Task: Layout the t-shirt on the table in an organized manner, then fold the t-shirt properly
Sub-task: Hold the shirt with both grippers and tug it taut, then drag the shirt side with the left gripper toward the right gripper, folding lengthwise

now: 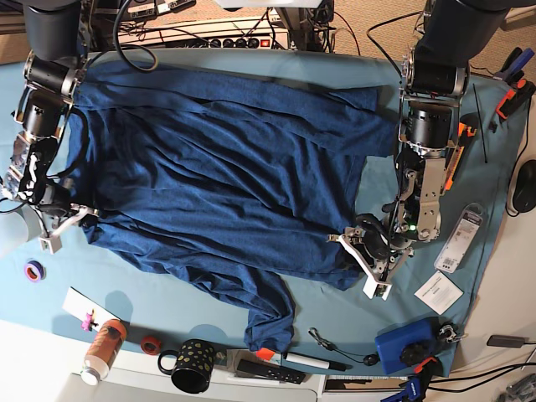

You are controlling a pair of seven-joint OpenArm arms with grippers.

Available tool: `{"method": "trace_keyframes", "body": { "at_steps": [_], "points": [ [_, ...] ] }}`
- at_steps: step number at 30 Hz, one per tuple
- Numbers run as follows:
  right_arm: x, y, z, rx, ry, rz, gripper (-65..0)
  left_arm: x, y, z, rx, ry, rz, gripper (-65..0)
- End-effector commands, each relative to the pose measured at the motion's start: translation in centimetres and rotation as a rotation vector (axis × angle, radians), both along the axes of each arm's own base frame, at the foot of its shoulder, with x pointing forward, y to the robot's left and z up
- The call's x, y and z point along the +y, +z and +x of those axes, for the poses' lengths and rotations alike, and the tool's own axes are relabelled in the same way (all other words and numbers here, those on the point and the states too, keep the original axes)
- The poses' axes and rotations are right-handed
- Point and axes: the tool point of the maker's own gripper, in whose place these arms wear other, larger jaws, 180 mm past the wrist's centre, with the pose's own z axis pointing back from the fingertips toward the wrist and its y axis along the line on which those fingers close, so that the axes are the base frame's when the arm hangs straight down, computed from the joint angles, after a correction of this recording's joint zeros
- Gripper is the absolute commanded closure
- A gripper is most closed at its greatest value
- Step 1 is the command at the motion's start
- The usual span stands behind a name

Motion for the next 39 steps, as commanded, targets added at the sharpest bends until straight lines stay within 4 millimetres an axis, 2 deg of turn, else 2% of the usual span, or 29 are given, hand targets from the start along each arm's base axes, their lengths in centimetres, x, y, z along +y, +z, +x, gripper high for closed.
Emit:
{"method": "trace_keyframes", "body": {
  "at_steps": [1,3,8,11,14,18,20,22,28,35,39],
  "points": [
    [-0.4,0.0,-0.5,0.043,0.015,-0.024,0.0,0.0,2.5,1.6,-0.061,0.004,-0.025,-24.1],
    [-0.5,0.0,-0.4,0.042,0.014,-0.025,0.0,0.4,2.8,2.0,-0.064,0.036,-0.031,-24.2],
    [-0.7,-0.1,-0.6,0.054,0.017,-0.041,0.0,3.6,4.8,4.1,-0.103,0.166,-0.012,-30.7],
    [-0.7,-0.2,-0.7,0.058,0.019,-0.046,0.0,5.0,5.4,4.7,-0.096,0.191,-0.008,-31.0],
    [-0.7,-0.2,-0.7,0.058,0.019,-0.046,0.0,5.8,3.7,4.3,-0.014,0.189,-0.022,-32.5],
    [-0.7,-0.2,-0.7,0.058,0.019,-0.046,0.0,6.7,-0.3,3.0,0.096,0.215,-0.076,-32.5],
    [-0.7,-0.2,-0.7,0.056,0.019,-0.045,0.0,6.2,-1.4,2.4,0.127,0.198,-0.110,-32.5],
    [-0.7,-0.2,-0.6,0.056,0.018,-0.045,0.0,5.3,-1.7,2.0,0.140,0.176,-0.154,-32.5],
    [-0.7,-0.1,-0.6,0.055,0.018,-0.043,0.0,2.9,-0.8,2.1,0.147,0.116,-0.225,-32.4],
    [-0.7,-0.2,-0.6,0.055,0.018,-0.043,0.0,-0.9,-0.1,2.2,0.142,0.053,-0.267,-32.4],
    [-0.7,-0.2,-0.6,0.055,0.018,-0.043,0.0,-1.6,0.6,2.7,0.127,0.046,-0.278,-32.3]
  ]
}}
